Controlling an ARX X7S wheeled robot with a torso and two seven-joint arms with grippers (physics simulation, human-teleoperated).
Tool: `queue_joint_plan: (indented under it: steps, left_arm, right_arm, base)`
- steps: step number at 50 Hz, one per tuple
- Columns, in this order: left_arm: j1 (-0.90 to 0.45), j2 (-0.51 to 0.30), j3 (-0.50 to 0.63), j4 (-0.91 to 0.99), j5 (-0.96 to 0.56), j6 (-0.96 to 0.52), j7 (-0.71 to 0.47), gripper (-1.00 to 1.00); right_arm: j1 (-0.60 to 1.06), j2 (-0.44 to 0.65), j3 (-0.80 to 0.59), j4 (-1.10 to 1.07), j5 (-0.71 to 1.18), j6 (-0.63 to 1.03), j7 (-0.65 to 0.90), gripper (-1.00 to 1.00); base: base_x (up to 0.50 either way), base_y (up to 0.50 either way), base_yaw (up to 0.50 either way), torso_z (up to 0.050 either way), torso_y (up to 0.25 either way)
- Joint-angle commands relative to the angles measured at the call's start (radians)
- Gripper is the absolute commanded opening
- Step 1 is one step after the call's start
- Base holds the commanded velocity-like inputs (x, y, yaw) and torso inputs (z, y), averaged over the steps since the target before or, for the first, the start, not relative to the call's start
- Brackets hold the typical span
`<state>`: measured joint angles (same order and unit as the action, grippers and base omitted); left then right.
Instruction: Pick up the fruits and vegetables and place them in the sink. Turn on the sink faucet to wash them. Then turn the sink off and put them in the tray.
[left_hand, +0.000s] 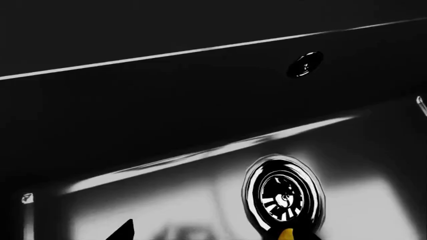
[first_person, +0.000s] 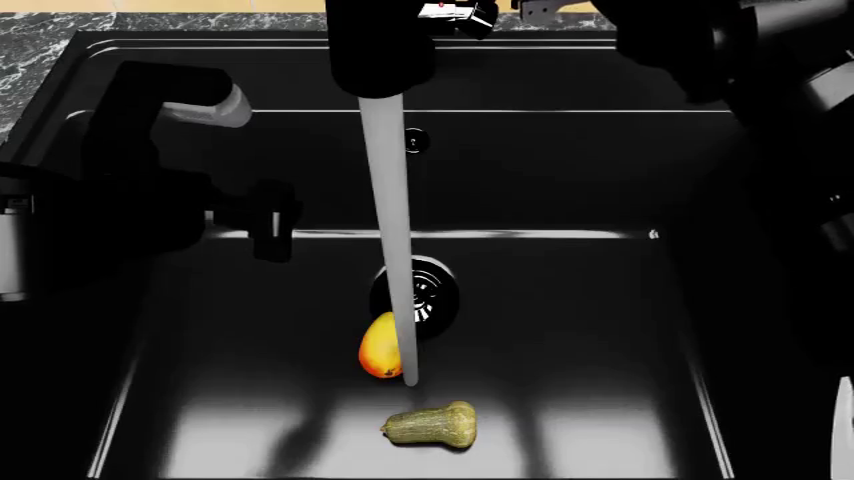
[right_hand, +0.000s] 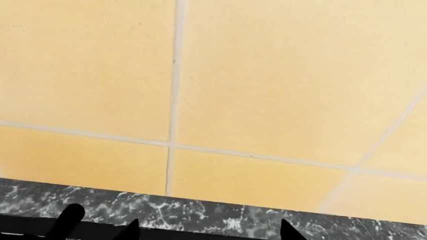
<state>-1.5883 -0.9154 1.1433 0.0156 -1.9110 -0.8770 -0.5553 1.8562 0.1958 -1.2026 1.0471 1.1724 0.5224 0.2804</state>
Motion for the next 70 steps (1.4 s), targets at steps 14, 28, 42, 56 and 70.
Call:
queue_joint_plan:
  steps: [14,28,42,56,70]
  left_arm:
    - [0.005,-0.006,-0.005,0.001,0.000,0.003,0.002,1.00]
    - [0.002,-0.011,-0.008,-0.001,-0.002,-0.001,0.006,1.00]
    - [0.011,-0.024,-0.011,0.000,0.004,0.003,0.018,1.00]
    - [0.011,-0.022,-0.013,0.013,-0.006,0.002,0.004,1.00]
    - [-0.003,0.022,-0.001,0.004,-0.012,-0.013,-0.023,1.00]
  right_arm:
    - [-0.006,0.001,-0.006,-0.067,-0.004,-0.004,-0.053,1.00]
    - [0.010,-0.004,-0.015,-0.104,-0.012,0.002,-0.079,1.00]
    - [0.024,-0.032,-0.027,-0.104,-0.026,0.007,-0.098,1.00]
    - [0.025,0.033,-0.004,-0.184,0.010,0.059,-0.049,1.00]
    - [0.024,0.236,0.049,-0.396,0.111,0.181,0.050,1.00]
  base:
    - [0.00,0.00,0.00,0.000,0.000]
    - [0.00,0.00,0.00,0.000,0.000]
    - [0.00,0.00,0.00,0.000,0.000]
    - [0.00,0.00,0.00,0.000,0.000]
    - [0.00,0.00,0.00,0.000,0.000]
